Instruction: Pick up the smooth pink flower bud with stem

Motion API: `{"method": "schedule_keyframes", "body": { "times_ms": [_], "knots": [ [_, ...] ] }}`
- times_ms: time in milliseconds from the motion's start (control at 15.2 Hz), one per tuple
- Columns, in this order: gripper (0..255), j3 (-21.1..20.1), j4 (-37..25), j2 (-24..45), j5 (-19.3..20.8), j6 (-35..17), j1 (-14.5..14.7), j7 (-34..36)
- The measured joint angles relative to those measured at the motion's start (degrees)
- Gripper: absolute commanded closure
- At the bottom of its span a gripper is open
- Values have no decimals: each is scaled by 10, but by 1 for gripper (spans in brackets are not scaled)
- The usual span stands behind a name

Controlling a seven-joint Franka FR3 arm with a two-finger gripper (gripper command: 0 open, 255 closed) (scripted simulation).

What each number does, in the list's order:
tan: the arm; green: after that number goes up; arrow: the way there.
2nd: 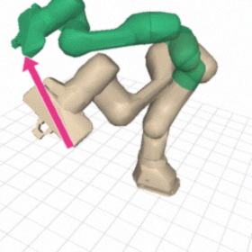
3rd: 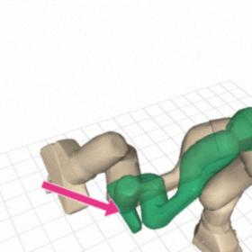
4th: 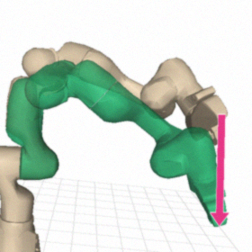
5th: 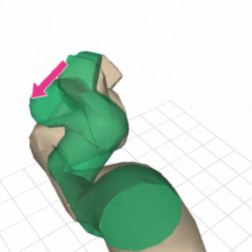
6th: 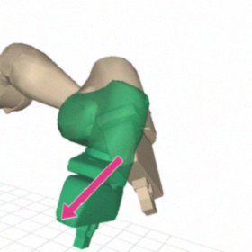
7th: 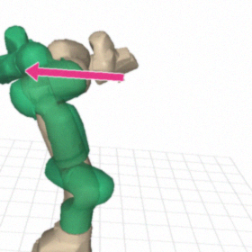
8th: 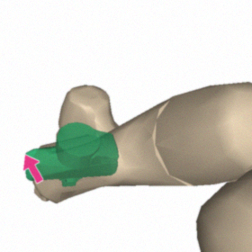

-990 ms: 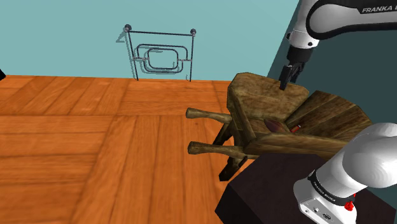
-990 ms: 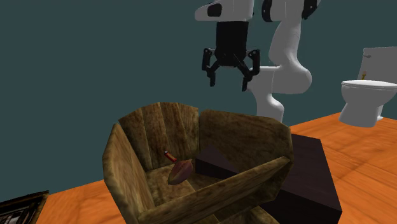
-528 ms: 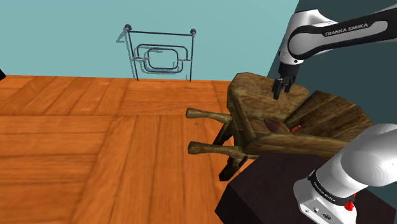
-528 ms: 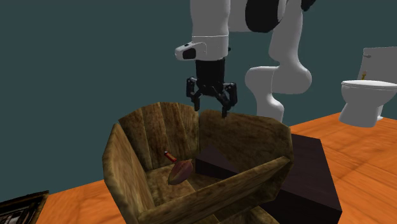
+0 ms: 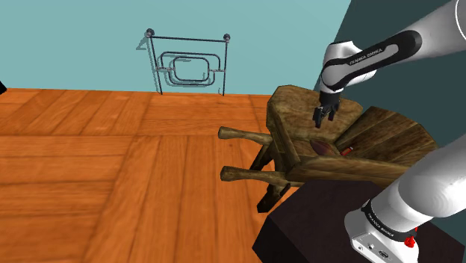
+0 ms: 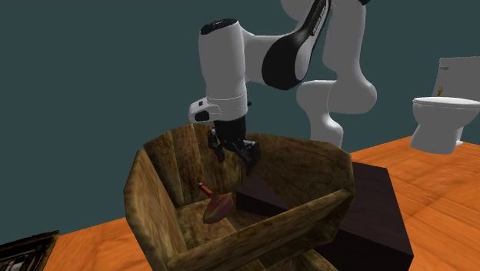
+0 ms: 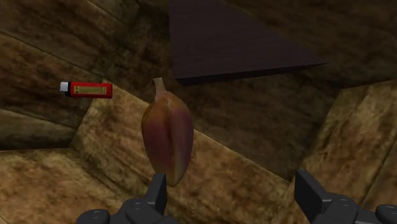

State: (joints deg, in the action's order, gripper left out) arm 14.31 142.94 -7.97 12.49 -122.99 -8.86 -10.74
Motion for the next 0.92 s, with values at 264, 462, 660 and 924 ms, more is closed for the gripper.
{"method": "schedule_keyframes", "body": {
  "times_ms": [264,462,660,924],
  "knots": [
    [0,16,-15,84,-1,-54,-13,-8],
    [0,25,-41,151,-8,-85,-24,-16],
    [0,31,-71,225,-18,-117,-39,-27],
    [0,31,-94,285,-28,-144,-51,-33]
  ]
}}
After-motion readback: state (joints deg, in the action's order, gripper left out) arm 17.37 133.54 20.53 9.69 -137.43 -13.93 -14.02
